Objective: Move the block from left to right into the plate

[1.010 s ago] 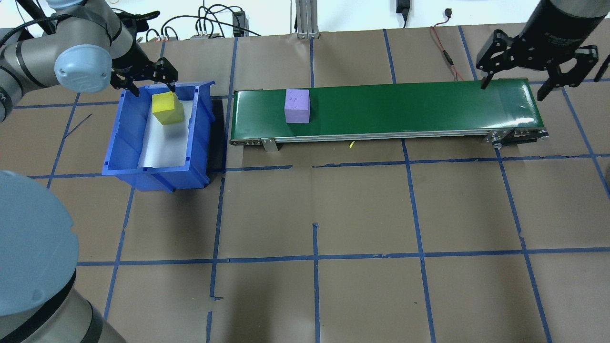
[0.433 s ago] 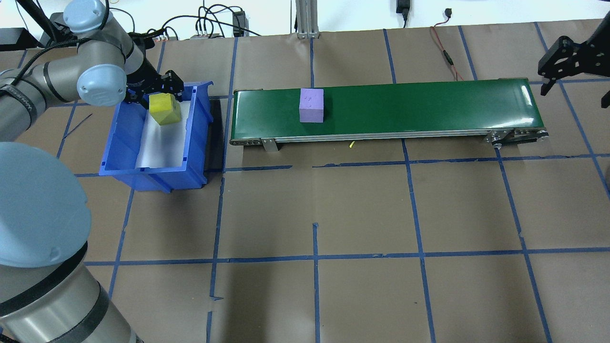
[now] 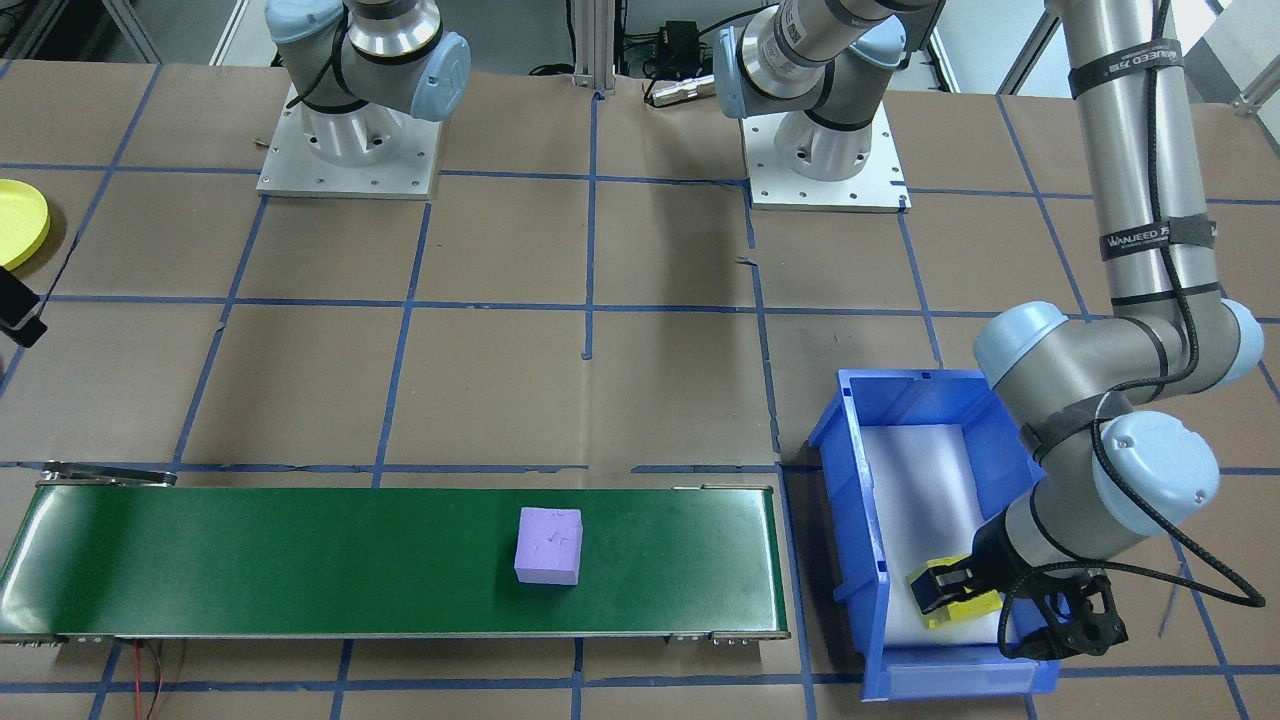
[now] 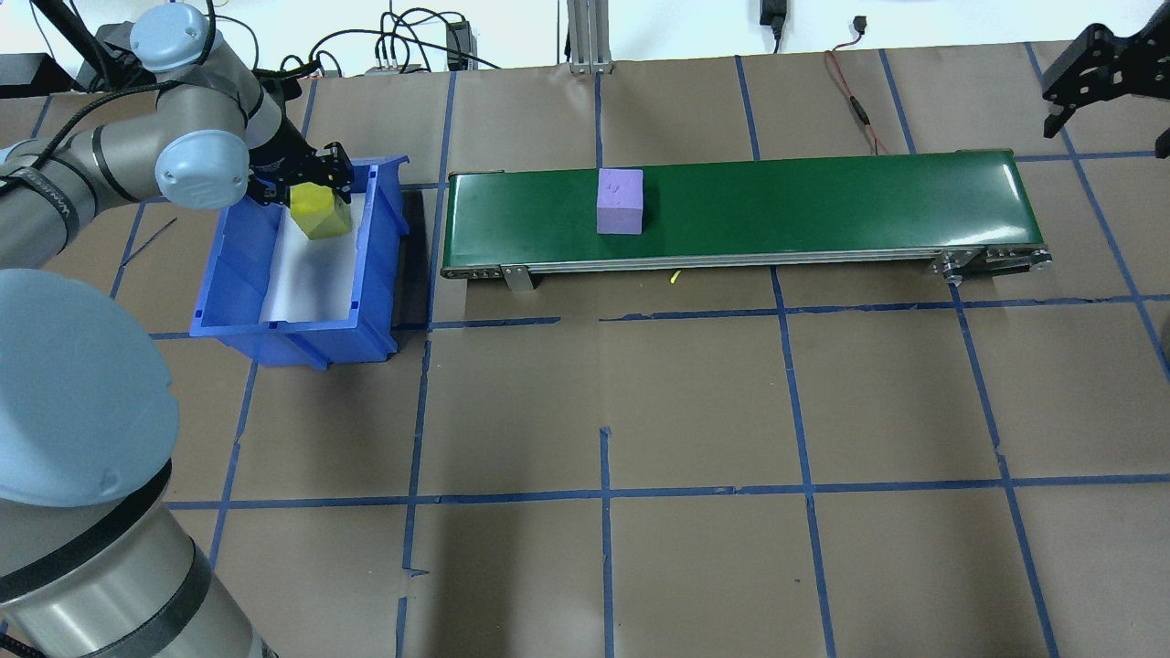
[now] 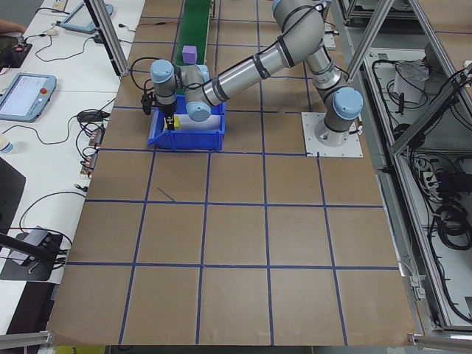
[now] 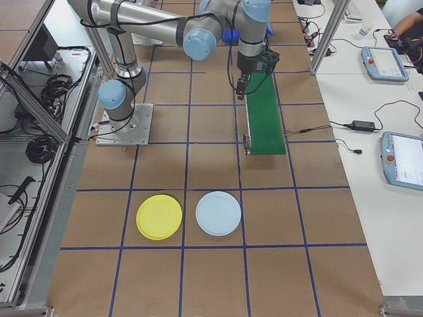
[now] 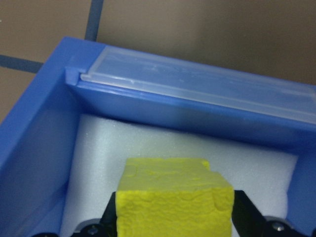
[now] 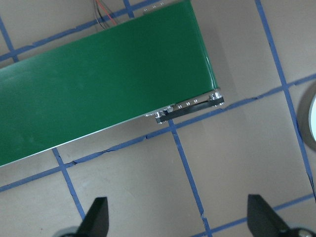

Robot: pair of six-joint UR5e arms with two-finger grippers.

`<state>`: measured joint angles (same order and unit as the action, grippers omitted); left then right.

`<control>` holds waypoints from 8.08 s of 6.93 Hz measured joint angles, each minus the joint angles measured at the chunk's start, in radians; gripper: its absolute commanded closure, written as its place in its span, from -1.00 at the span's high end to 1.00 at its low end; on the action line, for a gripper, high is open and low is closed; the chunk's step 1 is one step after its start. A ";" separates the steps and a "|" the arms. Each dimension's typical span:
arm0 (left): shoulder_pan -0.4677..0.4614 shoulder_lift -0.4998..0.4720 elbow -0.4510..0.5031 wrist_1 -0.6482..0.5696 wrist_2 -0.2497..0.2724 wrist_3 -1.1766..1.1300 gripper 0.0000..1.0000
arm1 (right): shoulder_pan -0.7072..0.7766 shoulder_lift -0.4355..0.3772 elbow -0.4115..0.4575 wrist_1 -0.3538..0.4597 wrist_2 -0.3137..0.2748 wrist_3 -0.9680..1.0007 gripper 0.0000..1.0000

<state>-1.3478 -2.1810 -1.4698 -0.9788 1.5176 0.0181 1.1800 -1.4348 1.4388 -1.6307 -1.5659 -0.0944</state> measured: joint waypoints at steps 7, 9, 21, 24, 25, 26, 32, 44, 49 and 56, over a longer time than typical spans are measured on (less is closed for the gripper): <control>-0.167 0.291 0.018 -0.299 0.046 0.011 -0.43 | -0.004 0.171 -0.072 -0.027 0.263 -0.254 1.00; -0.263 0.272 0.019 -0.257 0.048 0.019 -0.43 | -0.004 0.168 0.048 -0.032 0.263 -0.249 1.00; -0.358 0.107 -0.020 -0.004 0.010 0.053 1.00 | -0.003 0.360 -0.052 -0.141 0.254 -0.236 1.00; -0.275 0.306 -0.022 -0.236 0.023 0.063 1.00 | 0.021 0.361 -0.055 -0.140 0.260 -0.215 0.99; -0.217 0.392 -0.026 -0.351 0.022 0.075 1.00 | 0.054 0.359 -0.055 -0.141 0.261 -0.184 0.99; -0.177 0.481 -0.030 -0.468 0.024 0.090 1.00 | 0.091 0.359 -0.055 -0.141 0.266 -0.139 0.99; -0.178 0.644 -0.062 -0.674 0.063 0.084 1.00 | 0.129 0.380 -0.039 -0.173 0.325 -0.083 0.99; -0.174 0.679 -0.087 -0.646 0.069 0.020 1.00 | 0.031 0.358 0.011 -0.237 0.105 -0.144 -0.44; -0.174 0.679 -0.086 -0.645 0.067 0.020 1.00 | -0.400 0.355 0.032 -0.225 0.001 -0.733 -0.39; -0.168 0.679 -0.085 -0.644 0.067 0.021 1.00 | -0.604 0.428 0.076 -0.316 -0.017 -0.944 0.98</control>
<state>-1.5162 -1.5017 -1.5544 -1.6230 1.5846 0.0393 0.5764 -1.0071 1.5148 -1.9469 -1.5828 -1.0388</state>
